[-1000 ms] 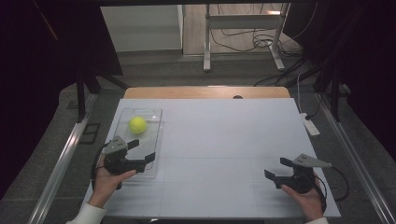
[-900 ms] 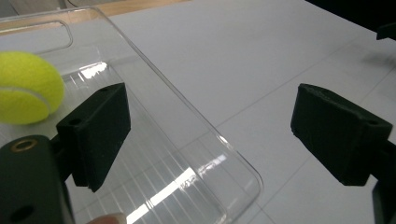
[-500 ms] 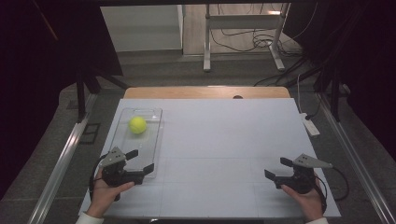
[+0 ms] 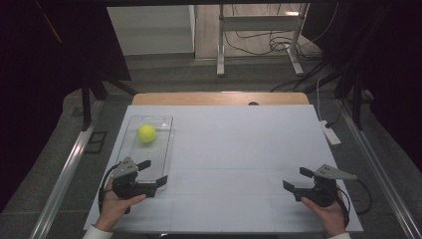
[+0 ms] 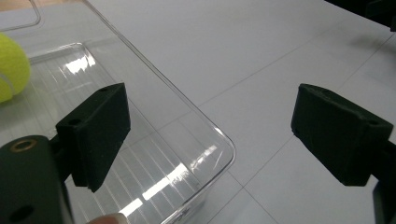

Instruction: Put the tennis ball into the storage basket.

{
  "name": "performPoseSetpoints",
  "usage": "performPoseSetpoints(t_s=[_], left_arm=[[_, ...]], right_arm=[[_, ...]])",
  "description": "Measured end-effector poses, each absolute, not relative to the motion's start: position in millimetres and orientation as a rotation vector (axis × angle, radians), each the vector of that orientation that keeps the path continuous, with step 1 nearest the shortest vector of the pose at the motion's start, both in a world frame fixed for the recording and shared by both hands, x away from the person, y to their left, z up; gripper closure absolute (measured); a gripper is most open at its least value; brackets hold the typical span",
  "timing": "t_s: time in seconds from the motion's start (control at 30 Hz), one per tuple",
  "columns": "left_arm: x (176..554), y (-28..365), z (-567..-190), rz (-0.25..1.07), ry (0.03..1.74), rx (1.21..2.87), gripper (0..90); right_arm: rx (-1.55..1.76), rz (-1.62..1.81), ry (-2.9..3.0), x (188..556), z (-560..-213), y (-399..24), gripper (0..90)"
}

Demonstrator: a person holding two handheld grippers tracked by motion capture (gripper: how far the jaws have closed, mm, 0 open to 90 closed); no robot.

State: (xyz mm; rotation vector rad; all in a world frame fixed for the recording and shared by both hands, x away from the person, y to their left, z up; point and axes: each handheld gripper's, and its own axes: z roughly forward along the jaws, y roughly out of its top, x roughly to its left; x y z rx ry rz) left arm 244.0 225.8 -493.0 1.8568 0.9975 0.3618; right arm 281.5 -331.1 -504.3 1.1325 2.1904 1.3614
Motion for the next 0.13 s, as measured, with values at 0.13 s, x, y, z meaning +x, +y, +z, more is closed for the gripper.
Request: performPoseSetpoints(t_s=[0.13], left_arm=[[245.2,222.2,-494.7,0.356,0.997,1.869,12.7]], right_arm=[[1.134,1.377,2.191,282.3,-504.4,-330.8,10.6]])
